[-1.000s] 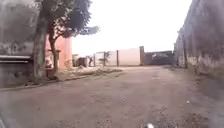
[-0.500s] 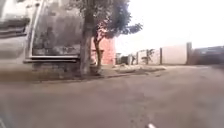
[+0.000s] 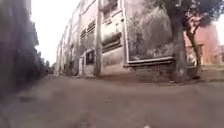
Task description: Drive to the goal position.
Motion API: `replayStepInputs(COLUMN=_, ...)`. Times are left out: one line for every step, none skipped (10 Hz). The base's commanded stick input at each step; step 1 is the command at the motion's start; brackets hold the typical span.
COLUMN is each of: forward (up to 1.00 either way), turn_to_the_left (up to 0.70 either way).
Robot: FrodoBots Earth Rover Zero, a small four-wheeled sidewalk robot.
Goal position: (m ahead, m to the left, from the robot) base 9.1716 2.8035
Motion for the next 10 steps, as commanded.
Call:
replayStepInputs(forward=0.0, turn_to_the_left=1.0)
replayStepInputs(forward=0.0, turn_to_the_left=1.0)
replayStepInputs(forward=0.0, turn_to_the_left=1.0)
replayStepInputs(forward=0.0, turn_to_the_left=1.0)
replayStepInputs(forward=0.41, turn_to_the_left=0.75)
replayStepInputs(forward=0.91, turn_to_the_left=0.45)
replayStepInputs(forward=1.0, turn_to_the_left=0.08)
replayStepInputs(forward=1.0, turn_to_the_left=0.01)
replayStepInputs(forward=1.0, turn_to_the_left=-0.16)
replayStepInputs(forward=1.0, turn_to_the_left=-0.35)
